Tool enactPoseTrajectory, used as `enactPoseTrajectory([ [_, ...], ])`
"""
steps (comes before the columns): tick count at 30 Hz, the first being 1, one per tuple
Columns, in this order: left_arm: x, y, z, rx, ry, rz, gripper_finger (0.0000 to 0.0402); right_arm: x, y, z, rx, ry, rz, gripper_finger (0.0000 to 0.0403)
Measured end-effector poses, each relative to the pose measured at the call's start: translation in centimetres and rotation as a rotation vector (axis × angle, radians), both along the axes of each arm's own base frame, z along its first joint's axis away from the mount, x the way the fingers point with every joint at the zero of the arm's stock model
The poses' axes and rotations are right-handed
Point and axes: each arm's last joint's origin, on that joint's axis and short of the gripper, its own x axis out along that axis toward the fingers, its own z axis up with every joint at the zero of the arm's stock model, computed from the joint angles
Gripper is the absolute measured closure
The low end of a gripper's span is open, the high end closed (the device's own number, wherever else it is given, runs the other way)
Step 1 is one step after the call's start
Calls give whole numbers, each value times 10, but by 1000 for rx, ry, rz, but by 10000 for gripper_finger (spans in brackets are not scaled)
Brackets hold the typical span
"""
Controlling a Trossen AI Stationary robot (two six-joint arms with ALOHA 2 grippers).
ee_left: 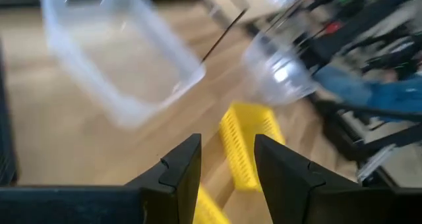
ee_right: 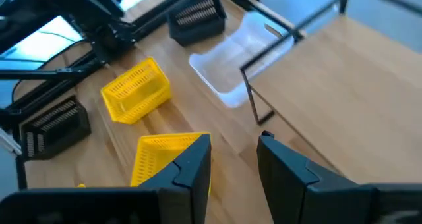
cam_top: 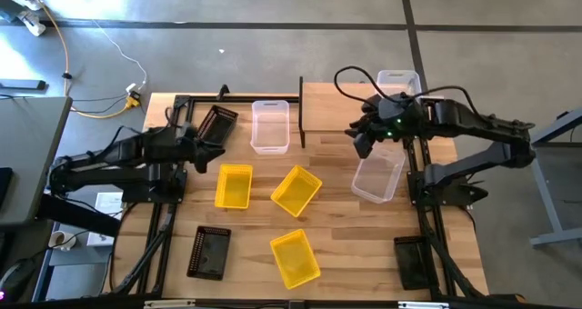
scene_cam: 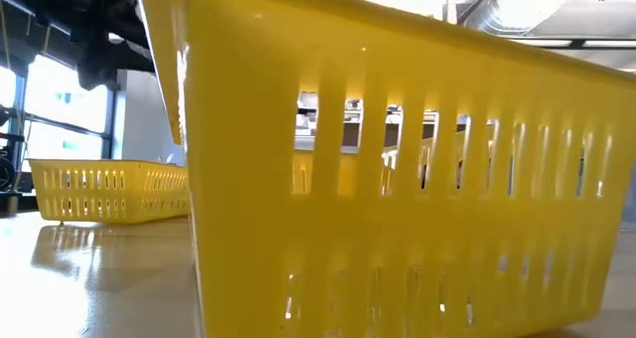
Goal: Stack baskets on shelf by color
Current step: Put the top left yellow bin on the shelf
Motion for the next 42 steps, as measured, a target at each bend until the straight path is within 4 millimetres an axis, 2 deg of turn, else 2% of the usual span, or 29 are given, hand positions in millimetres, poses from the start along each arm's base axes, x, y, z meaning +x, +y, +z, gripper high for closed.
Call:
enactPoseTrajectory([
  [6,9,3,7,-217,244,73,271,1,8,1,-48,8,61,293],
  [11,16,5,1,-353,412,156,271,0,12,-1,-65,36,98,293],
  [16,26,6,-10,-476,496,199,271,-1,15,-2,-78,56,125,293],
  [31,59,-1,-39,-555,688,338,271,-3,16,-5,-116,113,168,293],
  [42,81,1,-67,-561,834,376,271,-4,16,-6,-119,118,170,293],
])
